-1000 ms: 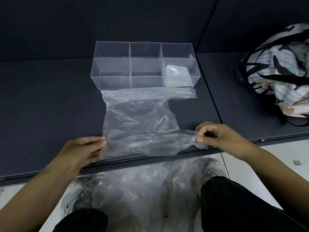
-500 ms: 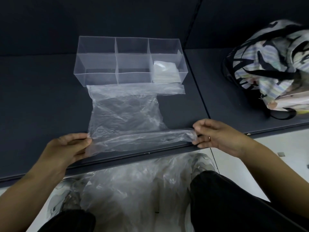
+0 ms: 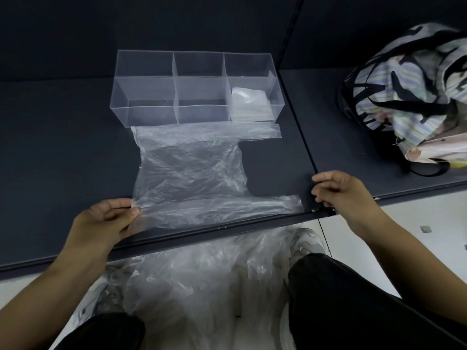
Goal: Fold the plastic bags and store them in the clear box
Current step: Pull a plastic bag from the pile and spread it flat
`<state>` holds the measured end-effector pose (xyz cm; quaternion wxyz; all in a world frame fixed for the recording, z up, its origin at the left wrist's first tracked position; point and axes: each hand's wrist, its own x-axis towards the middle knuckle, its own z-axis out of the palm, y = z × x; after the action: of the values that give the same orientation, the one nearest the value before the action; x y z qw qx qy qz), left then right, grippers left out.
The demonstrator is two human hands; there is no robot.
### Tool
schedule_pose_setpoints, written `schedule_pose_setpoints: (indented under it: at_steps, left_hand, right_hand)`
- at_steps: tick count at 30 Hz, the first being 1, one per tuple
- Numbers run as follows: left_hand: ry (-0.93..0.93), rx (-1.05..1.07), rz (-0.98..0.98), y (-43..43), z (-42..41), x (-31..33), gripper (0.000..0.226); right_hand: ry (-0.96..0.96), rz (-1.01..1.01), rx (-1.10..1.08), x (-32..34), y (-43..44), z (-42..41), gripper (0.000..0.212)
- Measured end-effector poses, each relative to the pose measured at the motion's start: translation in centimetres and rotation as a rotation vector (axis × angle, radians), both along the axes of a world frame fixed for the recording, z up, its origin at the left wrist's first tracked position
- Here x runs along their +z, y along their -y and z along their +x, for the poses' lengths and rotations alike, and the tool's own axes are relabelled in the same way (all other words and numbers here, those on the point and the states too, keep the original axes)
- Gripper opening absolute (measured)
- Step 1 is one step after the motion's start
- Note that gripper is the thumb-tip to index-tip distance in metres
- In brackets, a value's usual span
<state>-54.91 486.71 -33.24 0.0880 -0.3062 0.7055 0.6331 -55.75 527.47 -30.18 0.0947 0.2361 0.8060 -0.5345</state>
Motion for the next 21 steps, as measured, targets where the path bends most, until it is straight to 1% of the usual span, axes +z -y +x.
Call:
schedule_pose_setpoints:
  at_steps: [1, 3, 5, 7, 8, 10, 12, 14, 17, 18, 19, 21]
  left_hand:
    - [0.005, 0.000, 0.034, -0.1, 0.0, 0.3, 0.010]
    - [0.018, -0.007, 0.107, -0.5, 0.1, 0.9, 0.023]
    - [0.042, -0.025, 0.123, -0.7, 0.3, 1.3, 0.034]
    - [0.067, -0.048, 0.117, -0.6, 0.6, 1.3, 0.031]
    - [0.082, -0.058, 0.111, -0.4, 0.8, 1.2, 0.028]
    - [0.111, -0.077, 0.093, -0.1, 1.0, 1.0, 0.028]
    - [0.123, -0.091, 0.057, 0.1, 1.0, 1.0, 0.035]
    - [0.130, -0.110, 0.020, 0.1, 1.0, 1.2, 0.040]
    - [0.140, -0.138, 0.002, -0.1, 1.1, 1.2, 0.031]
    - [0.145, -0.133, 0.006, -0.2, 1.1, 1.3, 0.029]
    - [0.151, -0.118, 0.022, -0.2, 1.1, 1.3, 0.030]
    - [0.170, -0.070, 0.081, -0.2, 1.2, 1.5, 0.033]
  right_hand:
    - [0.018, 0.003, 0.004, -0.1, 0.0, 0.1, 0.020]
    - [0.034, 0.023, 0.049, -0.1, 0.3, 0.4, 0.015]
    - [0.018, 0.149, 0.189, 0.1, 0.7, 0.6, 0.011]
    - [-0.007, 0.377, 0.368, 0.0, 1.2, 0.8, 0.013]
    - [-0.026, 0.450, 0.410, -0.1, 1.6, 1.0, 0.013]
    - [-0.057, 0.477, 0.437, -0.1, 2.0, 1.3, 0.011]
    - [-0.066, 0.428, 0.431, 0.0, 1.7, 1.2, 0.013]
    - [-0.049, 0.285, 0.367, 0.5, 1.3, 1.0, 0.013]
    - [0.023, -0.147, 0.197, 1.1, 1.4, 0.8, 0.014]
    - [0.040, -0.242, 0.139, 1.1, 1.5, 0.8, 0.012]
    - [0.052, -0.284, 0.091, 1.0, 1.5, 0.8, 0.011]
    - [0.056, -0.291, 0.029, 0.9, 1.3, 0.8, 0.011]
